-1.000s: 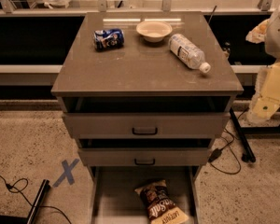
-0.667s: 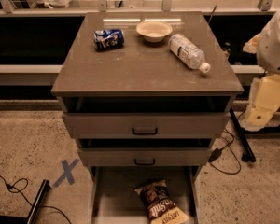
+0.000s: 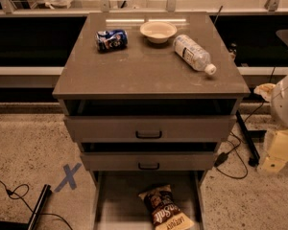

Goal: Pick brown chip bag from bottom drawer and place on counter

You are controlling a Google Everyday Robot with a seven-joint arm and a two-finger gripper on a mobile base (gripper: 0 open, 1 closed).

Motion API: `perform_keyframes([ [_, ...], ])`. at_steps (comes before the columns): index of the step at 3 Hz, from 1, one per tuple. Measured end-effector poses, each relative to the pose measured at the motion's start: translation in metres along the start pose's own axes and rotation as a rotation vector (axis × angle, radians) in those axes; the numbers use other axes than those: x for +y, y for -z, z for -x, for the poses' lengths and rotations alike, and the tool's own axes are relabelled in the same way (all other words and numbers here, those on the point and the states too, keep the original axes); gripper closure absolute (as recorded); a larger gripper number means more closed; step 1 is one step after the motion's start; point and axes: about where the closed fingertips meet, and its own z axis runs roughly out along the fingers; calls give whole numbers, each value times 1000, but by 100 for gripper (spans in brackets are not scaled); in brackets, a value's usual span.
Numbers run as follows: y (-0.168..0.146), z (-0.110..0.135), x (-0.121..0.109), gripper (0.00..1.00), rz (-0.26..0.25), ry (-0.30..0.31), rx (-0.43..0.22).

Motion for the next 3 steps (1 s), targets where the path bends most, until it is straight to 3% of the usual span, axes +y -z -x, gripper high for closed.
perform_keyframes([
  [1,-17,6,-4,0,59,-22,-24],
  [2,-46,19,11,0,120,-106,-81],
  [3,-112,33,52,0,173,-298,-117],
])
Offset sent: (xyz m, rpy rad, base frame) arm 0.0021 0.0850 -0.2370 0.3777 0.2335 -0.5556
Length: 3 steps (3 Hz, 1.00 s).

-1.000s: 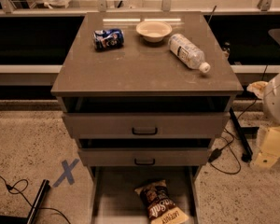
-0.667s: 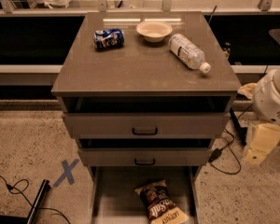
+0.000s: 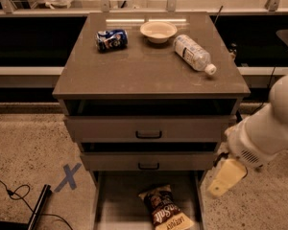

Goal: Pick brown chip bag from bottom drawer and place on counter

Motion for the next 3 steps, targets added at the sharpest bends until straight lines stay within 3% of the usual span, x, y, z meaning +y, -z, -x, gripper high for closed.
perform_keyframes([
  [1,-61,-6,6,0,41,-175,-107],
  [2,-64,2,-10,0,-10,-184,-151],
  [3,-99,-15,-5,0,124,-241,-92],
])
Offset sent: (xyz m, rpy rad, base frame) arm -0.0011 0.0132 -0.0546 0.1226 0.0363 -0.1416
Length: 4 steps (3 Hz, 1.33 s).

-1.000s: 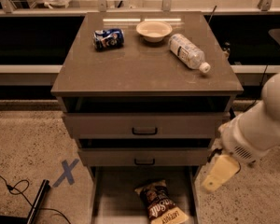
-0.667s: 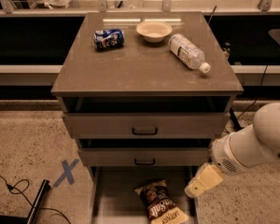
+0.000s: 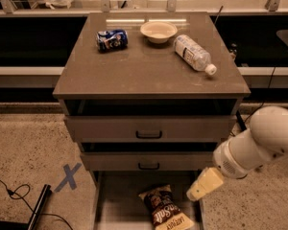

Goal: Pick brown chip bag from bottom drawer and place on counter

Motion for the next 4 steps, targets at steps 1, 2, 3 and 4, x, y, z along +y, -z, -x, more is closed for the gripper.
perform_keyframes([
  [1,-55,-31,-13,0,96,-93,6],
  [2,-135,-75,-5,0,219,-149,-73],
  [3,-135,-75,-5,0,219,-149,-73],
  [4,-155,-69,-26,0,206,-116,-75],
])
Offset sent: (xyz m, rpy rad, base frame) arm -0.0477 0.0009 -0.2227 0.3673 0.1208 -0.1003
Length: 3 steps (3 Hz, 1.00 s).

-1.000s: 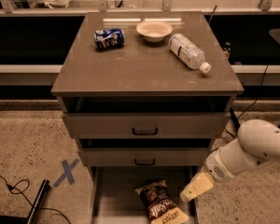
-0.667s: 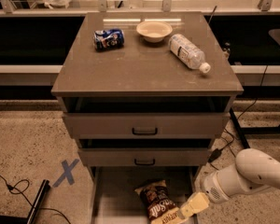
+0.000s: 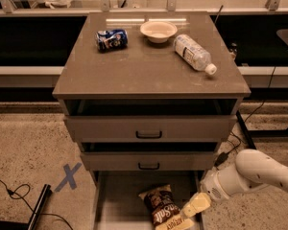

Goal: Pick brown chip bag from bottom drawer and place on counter

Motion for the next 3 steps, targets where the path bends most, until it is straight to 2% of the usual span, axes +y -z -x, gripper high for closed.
perform_keyframes([
  [1,-38,-4,-52,0,-21,10,-27],
  [2,-100,-30,-89,0,25,-43,-26],
  [3,-130,-46,-92,0,63,-77,-24],
])
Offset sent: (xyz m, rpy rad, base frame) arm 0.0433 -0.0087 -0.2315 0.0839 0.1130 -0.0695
